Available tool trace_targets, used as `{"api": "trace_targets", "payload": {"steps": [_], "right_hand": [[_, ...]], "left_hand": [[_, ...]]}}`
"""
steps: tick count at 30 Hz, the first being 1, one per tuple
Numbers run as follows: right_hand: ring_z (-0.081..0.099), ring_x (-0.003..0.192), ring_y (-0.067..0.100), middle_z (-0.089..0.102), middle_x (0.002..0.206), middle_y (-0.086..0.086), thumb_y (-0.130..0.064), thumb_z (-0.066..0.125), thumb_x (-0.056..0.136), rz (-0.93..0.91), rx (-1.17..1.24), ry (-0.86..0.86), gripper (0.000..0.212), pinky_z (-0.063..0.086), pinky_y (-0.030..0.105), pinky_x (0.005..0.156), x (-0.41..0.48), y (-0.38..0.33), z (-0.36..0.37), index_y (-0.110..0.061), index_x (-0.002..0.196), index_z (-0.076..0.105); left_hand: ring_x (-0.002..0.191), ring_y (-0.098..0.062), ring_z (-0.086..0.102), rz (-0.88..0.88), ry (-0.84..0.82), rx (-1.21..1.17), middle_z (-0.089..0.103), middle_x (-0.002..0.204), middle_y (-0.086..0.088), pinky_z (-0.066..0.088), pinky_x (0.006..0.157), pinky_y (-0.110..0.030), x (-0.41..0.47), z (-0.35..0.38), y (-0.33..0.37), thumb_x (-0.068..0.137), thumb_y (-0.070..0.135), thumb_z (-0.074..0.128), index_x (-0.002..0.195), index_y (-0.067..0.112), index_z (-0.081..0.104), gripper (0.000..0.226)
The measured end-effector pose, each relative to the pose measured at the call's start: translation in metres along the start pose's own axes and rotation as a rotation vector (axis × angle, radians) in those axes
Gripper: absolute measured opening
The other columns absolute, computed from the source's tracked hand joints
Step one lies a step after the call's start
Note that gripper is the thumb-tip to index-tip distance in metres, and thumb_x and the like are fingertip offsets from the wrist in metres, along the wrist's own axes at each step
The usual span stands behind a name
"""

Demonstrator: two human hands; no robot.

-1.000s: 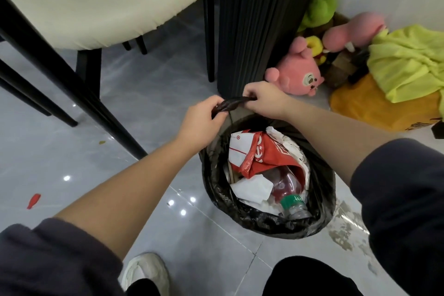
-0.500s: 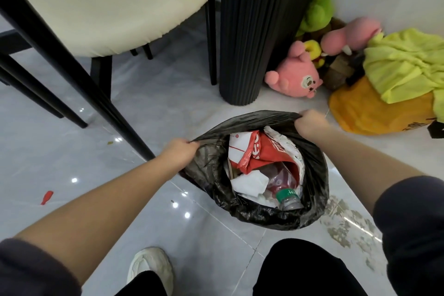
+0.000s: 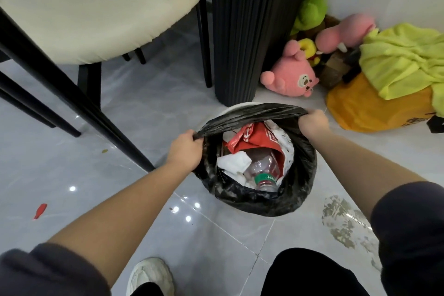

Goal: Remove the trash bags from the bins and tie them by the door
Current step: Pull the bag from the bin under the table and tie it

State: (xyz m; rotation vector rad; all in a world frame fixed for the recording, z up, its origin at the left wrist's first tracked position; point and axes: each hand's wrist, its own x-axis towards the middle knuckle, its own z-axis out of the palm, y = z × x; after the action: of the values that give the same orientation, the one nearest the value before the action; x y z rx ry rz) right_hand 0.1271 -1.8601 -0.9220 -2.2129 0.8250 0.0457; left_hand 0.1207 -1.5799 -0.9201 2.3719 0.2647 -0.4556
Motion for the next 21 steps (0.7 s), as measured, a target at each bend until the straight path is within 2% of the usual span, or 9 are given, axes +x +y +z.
{"api": "trace_targets", "payload": {"steps": [2, 4, 6, 8, 11, 14, 16, 18, 21], "right_hand": [[0.054, 0.083, 0.03, 0.059, 0.085, 0.017, 0.004, 0.041, 0.082, 0.02, 0.021, 0.008, 0.027, 0.042, 0.035, 0.073, 0.002, 0.009, -0.005, 0.003, 0.093, 0.066], [0.059, 0.081, 0.037, 0.06, 0.083, 0.018, 0.003, 0.04, 0.081, 0.09, 0.063, 0.021, 0.028, 0.049, 0.042, 0.071, 0.004, 0.021, -0.012, -0.001, 0.086, 0.068], [0.062, 0.08, 0.04, 0.061, 0.084, 0.018, 0.002, 0.039, 0.082, 0.188, 0.169, 0.039, 0.029, 0.054, 0.05, 0.072, 0.005, 0.033, -0.015, -0.01, 0.072, 0.064], [0.059, 0.078, 0.034, 0.061, 0.086, 0.017, -0.002, 0.041, 0.085, 0.256, 0.296, 0.05, 0.027, 0.054, 0.048, 0.071, 0.002, 0.038, -0.018, -0.009, 0.078, 0.066], [0.056, 0.076, 0.029, 0.064, 0.087, 0.025, -0.008, 0.047, 0.086, 0.284, 0.393, 0.074, 0.024, 0.047, 0.04, 0.069, -0.009, 0.035, -0.025, 0.005, 0.095, 0.065], [0.058, 0.079, 0.03, 0.06, 0.088, 0.017, -0.01, 0.05, 0.088, 0.273, 0.405, 0.033, 0.016, 0.047, 0.038, 0.071, -0.021, 0.027, -0.034, -0.002, 0.08, 0.062], [0.058, 0.077, 0.031, 0.059, 0.087, 0.016, -0.013, 0.052, 0.089, 0.276, 0.39, 0.002, 0.02, 0.047, 0.038, 0.07, -0.026, 0.024, -0.039, -0.009, 0.07, 0.056], [0.058, 0.069, 0.031, 0.059, 0.087, 0.017, -0.014, 0.053, 0.089, 0.263, 0.341, -0.027, 0.022, 0.048, 0.036, 0.065, -0.03, 0.023, -0.042, -0.01, 0.068, 0.054], [0.057, 0.06, 0.029, 0.062, 0.084, 0.017, -0.014, 0.053, 0.09, 0.256, 0.273, -0.124, 0.015, 0.048, 0.031, 0.053, -0.037, 0.023, -0.046, -0.004, 0.082, 0.059]], "left_hand": [[0.085, -0.03, 0.054, -0.013, 0.017, 0.068, 0.06, 0.087, -0.012, 0.04, 0.072, -0.029, 0.0, -0.01, -0.005, 0.091, 0.016, 0.048, 0.089, 0.013, 0.061, 0.013], [0.08, -0.031, 0.056, -0.034, 0.039, 0.086, 0.058, 0.08, -0.013, 0.043, 0.069, -0.03, -0.001, -0.022, -0.015, 0.088, 0.013, 0.051, 0.083, 0.01, 0.062, 0.013], [0.062, -0.03, 0.055, -0.115, 0.072, -0.042, 0.055, 0.068, -0.014, 0.049, 0.063, -0.034, -0.004, -0.033, -0.023, 0.088, 0.011, 0.051, 0.073, 0.007, 0.06, 0.017], [0.047, -0.026, 0.05, -0.242, 0.064, -0.326, 0.05, 0.06, -0.012, 0.049, 0.049, -0.031, -0.01, -0.043, -0.024, 0.092, 0.009, 0.05, 0.067, 0.011, 0.052, 0.026], [0.063, -0.023, 0.06, -0.353, 0.014, -0.737, 0.059, 0.075, -0.01, 0.055, 0.047, -0.034, -0.026, -0.053, -0.011, 0.099, 0.008, 0.043, 0.078, 0.01, 0.052, 0.022], [0.069, -0.022, 0.061, -0.371, -0.001, -0.827, 0.062, 0.08, -0.007, 0.055, 0.041, -0.03, -0.036, -0.055, -0.005, 0.1, 0.012, 0.039, 0.084, 0.012, 0.054, 0.021], [0.07, -0.021, 0.06, -0.393, 0.002, -0.777, 0.061, 0.081, -0.005, 0.053, 0.047, -0.034, -0.037, -0.054, -0.005, 0.1, 0.019, 0.042, 0.081, 0.016, 0.053, 0.022], [0.071, -0.023, 0.06, -0.4, 0.007, -0.679, 0.062, 0.087, -0.008, 0.051, 0.058, -0.036, -0.038, -0.052, -0.005, 0.099, 0.025, 0.045, 0.079, 0.016, 0.053, 0.023], [0.081, -0.028, 0.064, -0.37, 0.001, -0.527, 0.066, 0.092, -0.011, 0.054, 0.076, -0.038, -0.044, -0.051, -0.004, 0.096, 0.038, 0.048, 0.086, 0.013, 0.059, 0.029]]}}
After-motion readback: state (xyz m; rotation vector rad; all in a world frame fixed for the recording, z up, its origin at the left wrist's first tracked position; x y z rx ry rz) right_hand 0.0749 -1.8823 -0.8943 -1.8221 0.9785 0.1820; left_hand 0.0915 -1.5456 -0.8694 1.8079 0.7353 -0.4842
